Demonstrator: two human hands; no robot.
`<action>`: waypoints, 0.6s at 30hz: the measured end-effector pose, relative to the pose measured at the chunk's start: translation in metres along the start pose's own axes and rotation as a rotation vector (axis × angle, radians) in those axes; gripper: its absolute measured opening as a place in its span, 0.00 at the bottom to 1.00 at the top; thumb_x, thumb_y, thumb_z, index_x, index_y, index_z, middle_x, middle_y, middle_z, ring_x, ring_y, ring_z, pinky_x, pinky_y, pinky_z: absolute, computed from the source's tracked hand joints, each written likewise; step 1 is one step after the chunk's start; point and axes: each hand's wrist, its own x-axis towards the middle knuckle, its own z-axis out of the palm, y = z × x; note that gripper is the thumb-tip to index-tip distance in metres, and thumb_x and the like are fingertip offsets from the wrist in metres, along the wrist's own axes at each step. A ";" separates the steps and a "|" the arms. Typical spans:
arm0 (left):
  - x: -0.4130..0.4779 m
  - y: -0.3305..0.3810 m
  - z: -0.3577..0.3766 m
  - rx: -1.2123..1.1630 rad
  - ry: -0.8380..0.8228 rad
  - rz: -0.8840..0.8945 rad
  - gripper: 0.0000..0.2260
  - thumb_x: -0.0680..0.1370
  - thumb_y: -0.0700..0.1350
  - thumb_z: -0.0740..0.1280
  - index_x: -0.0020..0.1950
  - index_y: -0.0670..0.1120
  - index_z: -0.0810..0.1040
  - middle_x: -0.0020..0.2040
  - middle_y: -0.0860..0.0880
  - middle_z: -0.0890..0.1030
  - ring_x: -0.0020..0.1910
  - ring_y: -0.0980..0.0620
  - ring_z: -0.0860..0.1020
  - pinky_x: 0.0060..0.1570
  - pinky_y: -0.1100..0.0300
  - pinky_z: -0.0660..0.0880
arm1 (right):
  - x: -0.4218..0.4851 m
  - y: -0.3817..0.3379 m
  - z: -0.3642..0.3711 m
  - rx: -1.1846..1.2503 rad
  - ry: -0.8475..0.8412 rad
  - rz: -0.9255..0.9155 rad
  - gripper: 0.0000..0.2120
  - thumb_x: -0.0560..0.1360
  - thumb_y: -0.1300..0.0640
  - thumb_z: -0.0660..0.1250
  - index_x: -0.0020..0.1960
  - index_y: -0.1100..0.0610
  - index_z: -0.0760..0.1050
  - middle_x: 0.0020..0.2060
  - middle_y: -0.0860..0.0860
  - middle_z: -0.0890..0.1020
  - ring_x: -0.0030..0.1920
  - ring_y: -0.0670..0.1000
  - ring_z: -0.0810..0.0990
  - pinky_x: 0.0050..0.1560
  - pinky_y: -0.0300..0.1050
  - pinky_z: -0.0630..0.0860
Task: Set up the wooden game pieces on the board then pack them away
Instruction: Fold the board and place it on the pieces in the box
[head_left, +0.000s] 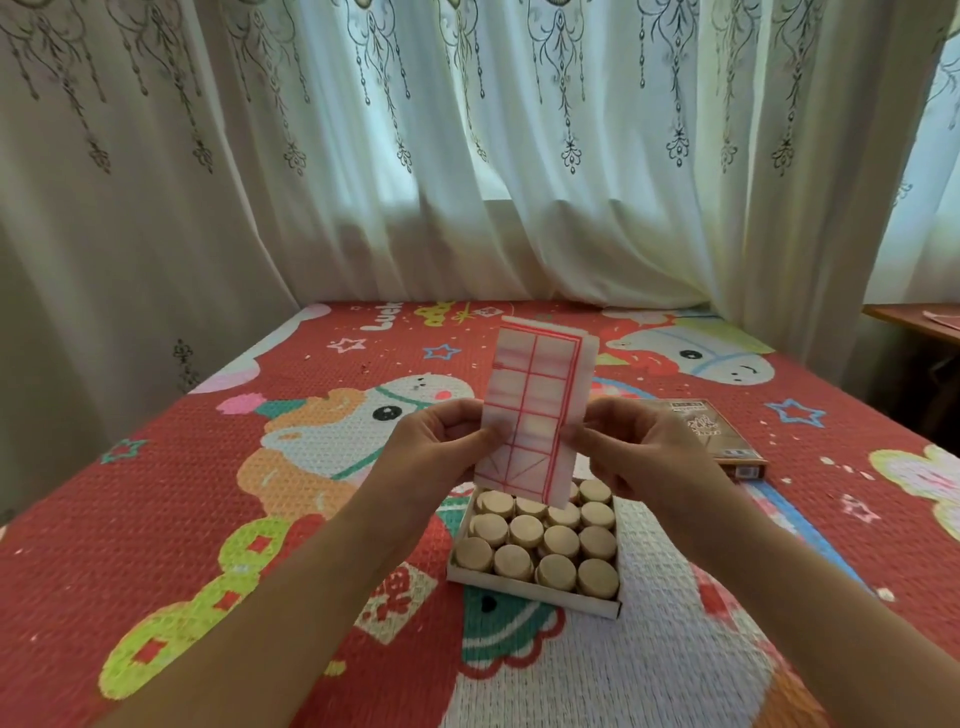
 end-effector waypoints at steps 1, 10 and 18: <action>0.000 0.000 0.000 0.012 -0.006 0.008 0.10 0.75 0.41 0.71 0.55 0.39 0.81 0.51 0.41 0.85 0.50 0.43 0.84 0.51 0.52 0.81 | 0.000 0.000 0.000 -0.014 0.034 -0.037 0.07 0.72 0.57 0.72 0.47 0.59 0.81 0.29 0.49 0.77 0.28 0.45 0.68 0.28 0.35 0.66; -0.003 0.002 0.004 0.330 0.060 0.136 0.12 0.72 0.54 0.73 0.50 0.49 0.85 0.47 0.40 0.83 0.43 0.44 0.79 0.47 0.56 0.77 | -0.003 0.001 0.001 -0.317 0.154 -0.243 0.04 0.73 0.53 0.72 0.43 0.53 0.81 0.27 0.46 0.76 0.26 0.44 0.68 0.29 0.36 0.68; 0.003 -0.002 -0.007 0.563 0.048 0.384 0.03 0.71 0.49 0.74 0.41 0.52 0.84 0.37 0.54 0.74 0.31 0.59 0.69 0.34 0.69 0.67 | 0.001 0.003 -0.005 -0.680 0.138 -0.525 0.06 0.72 0.56 0.74 0.45 0.47 0.78 0.44 0.42 0.77 0.33 0.46 0.76 0.32 0.31 0.72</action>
